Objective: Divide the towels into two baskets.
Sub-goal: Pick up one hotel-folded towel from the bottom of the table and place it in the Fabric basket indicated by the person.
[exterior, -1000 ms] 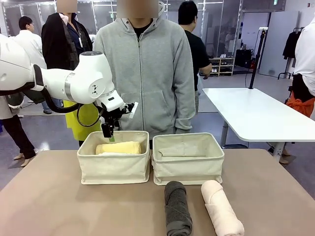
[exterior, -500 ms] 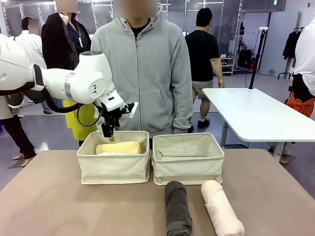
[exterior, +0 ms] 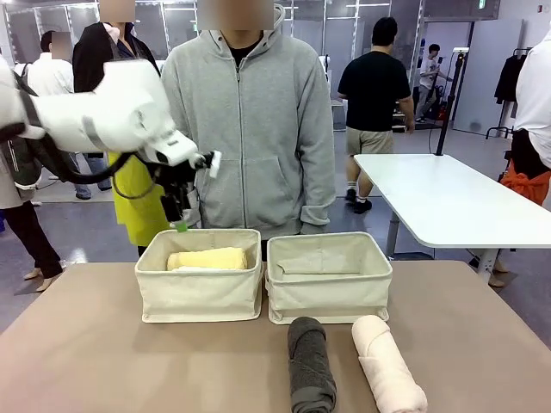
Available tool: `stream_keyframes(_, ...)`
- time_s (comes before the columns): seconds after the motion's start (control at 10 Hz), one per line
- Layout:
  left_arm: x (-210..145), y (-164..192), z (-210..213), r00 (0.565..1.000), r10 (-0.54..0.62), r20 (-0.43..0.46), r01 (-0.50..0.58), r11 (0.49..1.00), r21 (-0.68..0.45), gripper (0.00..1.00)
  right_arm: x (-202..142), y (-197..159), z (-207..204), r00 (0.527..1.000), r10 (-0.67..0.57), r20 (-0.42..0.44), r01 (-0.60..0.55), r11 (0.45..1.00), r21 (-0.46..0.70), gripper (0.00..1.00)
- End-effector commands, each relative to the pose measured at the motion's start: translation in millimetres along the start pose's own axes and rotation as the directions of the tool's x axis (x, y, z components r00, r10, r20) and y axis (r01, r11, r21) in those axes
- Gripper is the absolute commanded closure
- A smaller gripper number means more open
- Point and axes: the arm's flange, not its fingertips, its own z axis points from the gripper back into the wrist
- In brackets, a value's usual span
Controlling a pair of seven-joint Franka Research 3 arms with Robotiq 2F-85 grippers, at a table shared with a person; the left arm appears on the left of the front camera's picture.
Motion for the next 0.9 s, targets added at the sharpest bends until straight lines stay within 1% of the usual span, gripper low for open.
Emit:
stream_keyframes(0.0, -43, -36, 30, 0.981, 0.18, 0.069, -0.168, 0.974, -0.149, 0.0, -2, 3, 0, 1.0, 0.009, 0.01, -0.009, 1.0, 0.015, 0.0)
stream_keyframes(0.1, -74, -51, 41, 0.967, 0.243, 0.078, -0.226, 0.958, -0.175, 0.0, -2, 3, 0, 1.0, 0.009, 0.01, -0.009, 1.0, 0.015, 0.0)
stream_keyframes(0.2, -114, -61, 52, 0.93, 0.343, 0.129, -0.318, 0.931, -0.181, 0.0, -2, 3, 0, 1.0, 0.009, 0.01, -0.009, 1.0, 0.015, 0.0)
stream_keyframes(0.3, -156, -77, 56, 0.847, 0.474, 0.239, -0.416, 0.872, -0.257, 0.0, -2, 3, 0, 1.0, 0.009, 0.01, -0.009, 1.0, 0.015, 0.0)
stream_keyframes(0.4, -196, -107, 55, 0.753, 0.581, 0.308, -0.494, 0.809, -0.319, 0.0, -2, 3, 0, 1.0, 0.009, 0.01, -0.009, 1.0, 0.015, 0.0)
stream_keyframes(0.5, -226, -136, 51, 0.665, 0.646, 0.375, -0.536, 0.763, -0.362, 0.0, -2, 3, 0, 1.0, 0.009, 0.01, -0.009, 1.0, 0.015, 0.0)
stream_keyframes(0.6, -253, -165, 44, 0.579, 0.695, 0.426, -0.559, 0.719, -0.412, 0.0, -2, 3, 0, 1.0, 0.009, 0.01, -0.009, 1.0, 0.015, 0.0)
stream_keyframes(0.7, -287, -189, 30, 0.501, 0.748, 0.436, -0.579, 0.664, -0.473, 0.0, -2, 3, 0, 1.0, 0.009, 0.01, -0.009, 1.0, 0.015, 0.0)
stream_keyframes(0.8, -330, -210, 5, 0.361, 0.814, 0.455, -0.558, 0.58, -0.594, 0.0, -2, 3, 0, 1.0, 0.009, 0.01, -0.009, 1.0, 0.015, 0.0)
